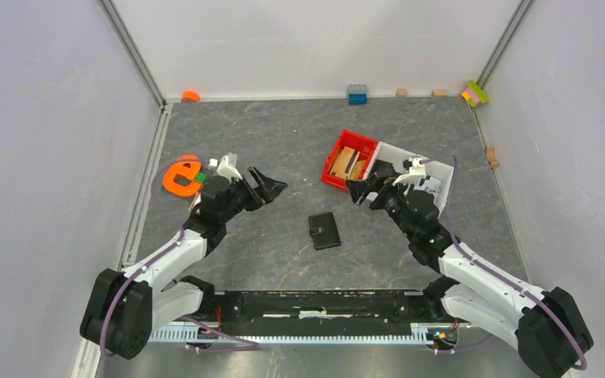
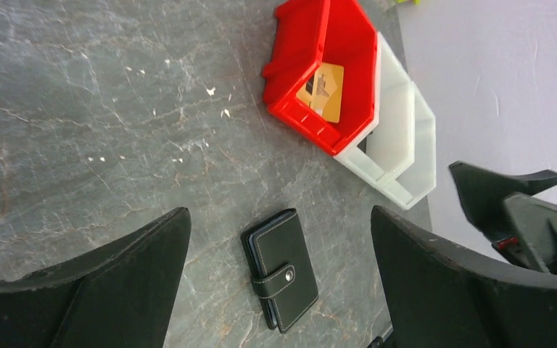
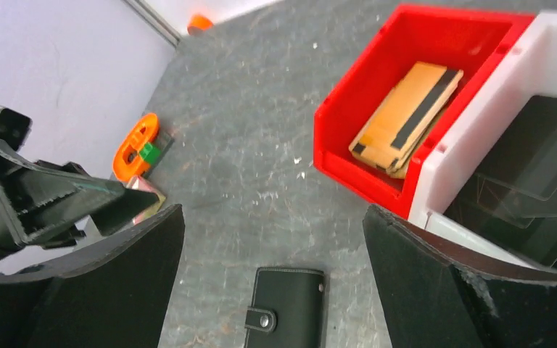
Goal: Take the credit cards out of the card holder
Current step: Pick up the card holder from the center of the board.
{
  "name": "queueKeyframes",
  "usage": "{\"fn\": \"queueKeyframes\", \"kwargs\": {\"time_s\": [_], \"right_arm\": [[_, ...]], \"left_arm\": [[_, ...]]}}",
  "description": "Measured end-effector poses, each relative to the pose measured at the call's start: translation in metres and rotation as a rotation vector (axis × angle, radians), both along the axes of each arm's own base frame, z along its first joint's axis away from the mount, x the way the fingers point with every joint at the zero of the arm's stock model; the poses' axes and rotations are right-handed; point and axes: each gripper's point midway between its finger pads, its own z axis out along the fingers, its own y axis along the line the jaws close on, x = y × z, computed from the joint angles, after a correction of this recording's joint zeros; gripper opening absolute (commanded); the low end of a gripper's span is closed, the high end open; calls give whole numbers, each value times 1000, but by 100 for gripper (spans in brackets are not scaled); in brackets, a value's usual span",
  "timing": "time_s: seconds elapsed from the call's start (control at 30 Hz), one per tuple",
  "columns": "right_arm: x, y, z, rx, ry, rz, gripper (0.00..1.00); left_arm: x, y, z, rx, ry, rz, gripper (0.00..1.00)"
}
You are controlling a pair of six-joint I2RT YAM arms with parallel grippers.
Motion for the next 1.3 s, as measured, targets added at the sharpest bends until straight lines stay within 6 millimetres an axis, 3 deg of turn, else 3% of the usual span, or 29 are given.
{"fn": "queueKeyframes", "kwargs": {"time_s": [0.07,0.27,0.4,0.5,0.57,0.7,0.83,1.0,1.3], "right_arm": [[-1,0,9,5,-53,-7,98],[-2,-8,-47,-202,65,0,99],[-5,-1,-59,-263,97,69,99],[-7,5,-64,-292,115,115,99],[-7,10,-66,-309,130,150,94],[-11,17,-75,-334,152,212,84],[-17,23,-91,-351,193,264,81],[-28,32,-111,-351,257,344,79],[-32,35,-112,-347,261,367,79]], "left_arm": [[-2,-6,-3,14,15,-23,100],[-6,-32,-2,66,32,-111,98],[-5,-44,-5,99,53,-146,96],[-4,-50,-18,128,104,-160,87],[-3,-55,-32,155,158,-177,84],[-4,-64,-60,212,267,-208,82],[-12,-65,-80,268,346,-240,79],[-21,-78,-94,317,414,-312,72],[-37,-100,-119,315,535,-436,48]]}}
